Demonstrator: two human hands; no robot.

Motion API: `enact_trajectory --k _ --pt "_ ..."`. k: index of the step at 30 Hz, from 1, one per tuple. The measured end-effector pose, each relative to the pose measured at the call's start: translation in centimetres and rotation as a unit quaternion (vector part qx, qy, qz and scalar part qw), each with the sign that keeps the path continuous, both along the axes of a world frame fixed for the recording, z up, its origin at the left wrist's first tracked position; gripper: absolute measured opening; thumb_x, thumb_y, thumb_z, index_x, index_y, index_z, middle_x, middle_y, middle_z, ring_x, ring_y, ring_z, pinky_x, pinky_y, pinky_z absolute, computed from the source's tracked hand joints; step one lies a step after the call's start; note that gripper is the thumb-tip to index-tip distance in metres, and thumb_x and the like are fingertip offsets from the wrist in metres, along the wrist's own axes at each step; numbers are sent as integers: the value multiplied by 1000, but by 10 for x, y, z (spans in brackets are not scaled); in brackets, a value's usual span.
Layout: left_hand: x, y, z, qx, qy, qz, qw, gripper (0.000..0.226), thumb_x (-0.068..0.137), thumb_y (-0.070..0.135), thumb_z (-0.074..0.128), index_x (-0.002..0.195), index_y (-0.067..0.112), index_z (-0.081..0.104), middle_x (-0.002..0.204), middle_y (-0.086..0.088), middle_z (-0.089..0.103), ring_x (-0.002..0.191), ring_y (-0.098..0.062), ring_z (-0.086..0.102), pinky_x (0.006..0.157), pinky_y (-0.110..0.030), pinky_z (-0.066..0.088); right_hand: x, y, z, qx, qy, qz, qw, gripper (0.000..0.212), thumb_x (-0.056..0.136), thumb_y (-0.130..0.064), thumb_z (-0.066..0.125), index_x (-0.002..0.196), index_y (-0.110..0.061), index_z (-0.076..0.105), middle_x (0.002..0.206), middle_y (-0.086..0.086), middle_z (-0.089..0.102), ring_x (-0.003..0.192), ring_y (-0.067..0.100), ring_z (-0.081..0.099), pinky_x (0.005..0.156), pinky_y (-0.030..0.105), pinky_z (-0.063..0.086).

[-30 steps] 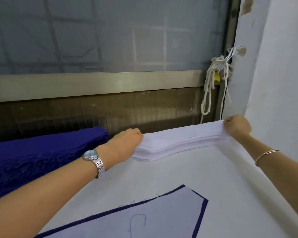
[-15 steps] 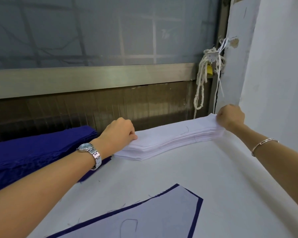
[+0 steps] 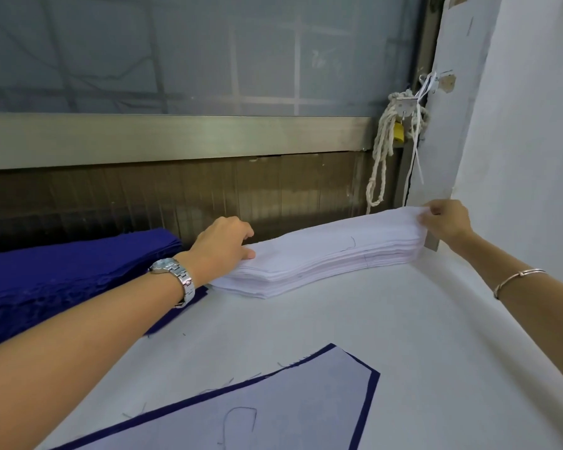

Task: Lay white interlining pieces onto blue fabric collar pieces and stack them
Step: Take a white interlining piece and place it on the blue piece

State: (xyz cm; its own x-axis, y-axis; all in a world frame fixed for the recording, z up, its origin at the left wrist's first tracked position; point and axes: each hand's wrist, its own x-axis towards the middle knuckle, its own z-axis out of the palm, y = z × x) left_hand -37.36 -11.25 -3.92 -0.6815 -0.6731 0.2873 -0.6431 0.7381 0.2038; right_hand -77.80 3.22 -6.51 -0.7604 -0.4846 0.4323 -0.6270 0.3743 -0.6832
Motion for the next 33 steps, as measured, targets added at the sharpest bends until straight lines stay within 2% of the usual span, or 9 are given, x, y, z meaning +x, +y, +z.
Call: enact_trajectory --k 4,11,14,16,20,23,27,29,33 --pt "-1 -1 -1 -18 -11 8 1000 31 92 25 69 122 15 67 121 -4 65 110 -24 60 85 -36 49 -2 3 -4 -85 -69 6 994 21 88 0 71 109 4 74 114 22 70 98 30 59 101 39 47" --pt "7 11 0 -123 75 -2 990 13 95 27 64 97 16 70 99 -1 67 93 -20 59 83 -36 49 -5 2 -4 -119 -110 0 987 25 90 -1 67 113 6 71 114 24 68 96 30 60 93 38 47" --pt "18 14 8 -78 146 -17 986 12 98 28 61 98 17 65 82 -2 69 76 -19 62 70 -33 51 -4 4 0 -134 -135 12 982 27 90 -2 69 114 8 68 105 19 67 90 28 60 86 35 51" --pt "28 18 15 -43 174 -26 983 11 97 30 62 92 20 63 79 -1 67 71 -18 62 60 -27 47 -3 6 4 -139 -139 27 980 25 89 -1 70 111 10 69 89 13 66 77 26 59 70 23 52" --pt "62 28 29 -10 189 -32 982 18 94 34 64 78 27 61 66 7 58 59 -10 52 53 -25 36 11 12 18 -130 -125 64 982 17 88 0 70 104 6 71 75 9 62 64 18 56 52 14 52" --pt "92 39 38 -32 159 -23 987 25 95 40 61 72 31 57 61 5 54 60 -15 51 54 -30 34 32 18 33 -98 -114 105 983 4 89 -2 71 92 1 71 81 14 64 71 24 58 56 12 53" --pt "136 49 51 -7 155 -18 988 31 94 43 61 78 17 69 68 -9 64 69 -23 61 65 -38 48 68 27 49 -49 -140 154 977 2 88 0 71 88 1 70 79 16 65 69 24 59 55 14 56" --pt "160 52 54 16 143 -12 990 38 92 45 63 78 11 71 62 -9 63 60 -18 59 62 -32 46 85 30 53 -34 -169 175 969 2 87 1 72 87 2 70 79 17 65 68 24 60 54 13 56" --pt "214 56 47 95 126 8 988 33 90 47 63 61 30 65 48 3 55 47 -7 49 57 -28 40 114 36 52 0 -194 235 952 18 85 4 72 68 -2 72 64 11 64 54 15 62 52 14 55"
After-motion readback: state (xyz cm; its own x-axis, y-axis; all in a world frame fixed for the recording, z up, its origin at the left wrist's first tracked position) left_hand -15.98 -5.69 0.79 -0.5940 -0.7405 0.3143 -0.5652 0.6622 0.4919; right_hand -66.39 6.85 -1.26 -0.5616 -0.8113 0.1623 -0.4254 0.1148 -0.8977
